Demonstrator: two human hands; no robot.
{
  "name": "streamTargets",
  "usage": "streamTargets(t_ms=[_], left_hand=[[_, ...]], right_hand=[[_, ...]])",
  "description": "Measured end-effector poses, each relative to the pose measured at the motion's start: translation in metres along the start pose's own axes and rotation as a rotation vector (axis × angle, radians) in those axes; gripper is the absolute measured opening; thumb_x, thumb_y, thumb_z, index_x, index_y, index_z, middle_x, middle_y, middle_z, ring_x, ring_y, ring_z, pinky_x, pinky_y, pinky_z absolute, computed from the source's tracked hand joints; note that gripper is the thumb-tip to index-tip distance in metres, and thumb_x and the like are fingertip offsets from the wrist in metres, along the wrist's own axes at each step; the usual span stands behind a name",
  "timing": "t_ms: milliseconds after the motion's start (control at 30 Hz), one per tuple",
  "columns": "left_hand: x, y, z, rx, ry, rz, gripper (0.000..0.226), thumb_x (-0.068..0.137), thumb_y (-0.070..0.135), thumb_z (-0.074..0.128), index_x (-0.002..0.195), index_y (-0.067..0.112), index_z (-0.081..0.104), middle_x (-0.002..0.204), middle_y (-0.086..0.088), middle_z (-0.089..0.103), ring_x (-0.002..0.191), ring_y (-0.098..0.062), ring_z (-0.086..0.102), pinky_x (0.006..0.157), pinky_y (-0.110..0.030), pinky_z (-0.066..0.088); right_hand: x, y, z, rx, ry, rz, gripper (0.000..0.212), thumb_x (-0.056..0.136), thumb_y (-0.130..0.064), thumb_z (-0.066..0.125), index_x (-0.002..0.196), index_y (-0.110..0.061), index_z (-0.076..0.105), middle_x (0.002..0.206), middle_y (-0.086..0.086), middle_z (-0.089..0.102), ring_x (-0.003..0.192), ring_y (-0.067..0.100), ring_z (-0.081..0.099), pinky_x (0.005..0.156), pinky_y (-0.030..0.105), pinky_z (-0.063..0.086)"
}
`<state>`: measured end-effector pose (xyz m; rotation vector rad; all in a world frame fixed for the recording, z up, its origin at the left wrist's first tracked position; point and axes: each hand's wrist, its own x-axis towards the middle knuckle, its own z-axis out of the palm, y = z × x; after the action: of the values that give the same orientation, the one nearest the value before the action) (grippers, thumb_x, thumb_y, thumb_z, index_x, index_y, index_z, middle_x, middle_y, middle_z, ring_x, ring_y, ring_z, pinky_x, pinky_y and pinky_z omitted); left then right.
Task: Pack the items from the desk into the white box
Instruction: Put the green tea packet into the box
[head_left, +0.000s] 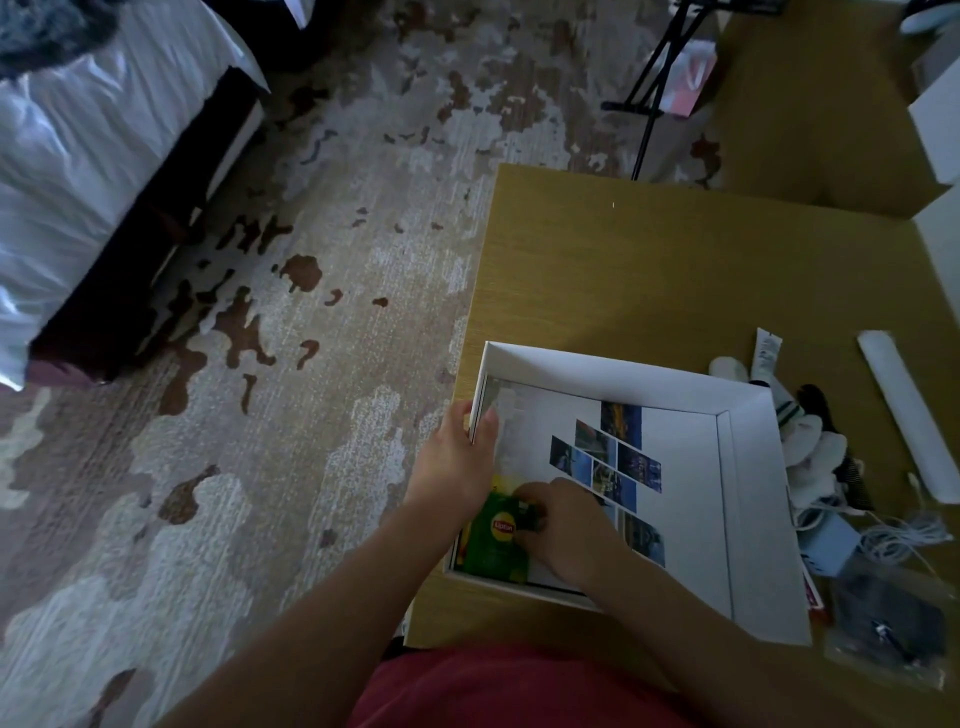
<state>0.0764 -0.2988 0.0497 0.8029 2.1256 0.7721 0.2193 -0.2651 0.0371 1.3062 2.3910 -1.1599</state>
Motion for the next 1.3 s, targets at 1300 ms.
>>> streamTargets(t_ms=[1300], left_hand=[[-0.006, 0.011, -0.006, 0.041, -0.003, -0.008, 0.044, 0.094, 0.048, 0.037, 0.127, 0.021, 0.043, 0.112, -0.007, 0.061, 0.09, -0.02, 0.06, 0.072, -0.033, 0.052]], right_hand=[[0.004, 0.0, -0.011, 0.26, -0.092, 0.088, 0.039, 0.087, 0.001, 0.043, 0.12, -0.009, 0.061, 0.121, 0.014, 0.063, 0.104, 0.02, 0.06, 0.063, 0.001, 0.041]])
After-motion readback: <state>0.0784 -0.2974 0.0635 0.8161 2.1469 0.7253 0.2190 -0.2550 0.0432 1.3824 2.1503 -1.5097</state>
